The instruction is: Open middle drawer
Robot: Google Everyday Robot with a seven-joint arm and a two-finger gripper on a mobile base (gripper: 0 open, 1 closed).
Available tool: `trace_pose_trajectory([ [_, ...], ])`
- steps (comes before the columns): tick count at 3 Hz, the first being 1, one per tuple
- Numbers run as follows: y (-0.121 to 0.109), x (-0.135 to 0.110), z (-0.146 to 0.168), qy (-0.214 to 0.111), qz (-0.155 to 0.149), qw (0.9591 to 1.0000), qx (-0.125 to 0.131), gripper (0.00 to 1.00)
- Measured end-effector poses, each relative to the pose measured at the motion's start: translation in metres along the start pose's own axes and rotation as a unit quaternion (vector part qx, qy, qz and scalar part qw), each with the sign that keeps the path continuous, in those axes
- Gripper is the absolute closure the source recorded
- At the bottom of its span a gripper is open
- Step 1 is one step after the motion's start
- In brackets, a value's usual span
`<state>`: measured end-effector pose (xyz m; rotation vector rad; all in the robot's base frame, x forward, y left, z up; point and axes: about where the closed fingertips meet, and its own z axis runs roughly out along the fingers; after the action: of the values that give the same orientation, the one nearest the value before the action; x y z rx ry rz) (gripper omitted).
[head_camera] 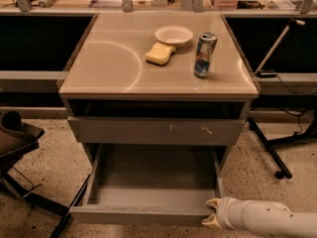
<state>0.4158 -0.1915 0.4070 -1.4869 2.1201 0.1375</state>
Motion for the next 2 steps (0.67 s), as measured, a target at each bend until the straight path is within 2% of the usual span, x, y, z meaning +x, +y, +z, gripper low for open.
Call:
trace_pose_trajectory([
  [2,0.0081,0.0025,-0.0037,-0.002,0.002,1.0,0.0,1.0],
])
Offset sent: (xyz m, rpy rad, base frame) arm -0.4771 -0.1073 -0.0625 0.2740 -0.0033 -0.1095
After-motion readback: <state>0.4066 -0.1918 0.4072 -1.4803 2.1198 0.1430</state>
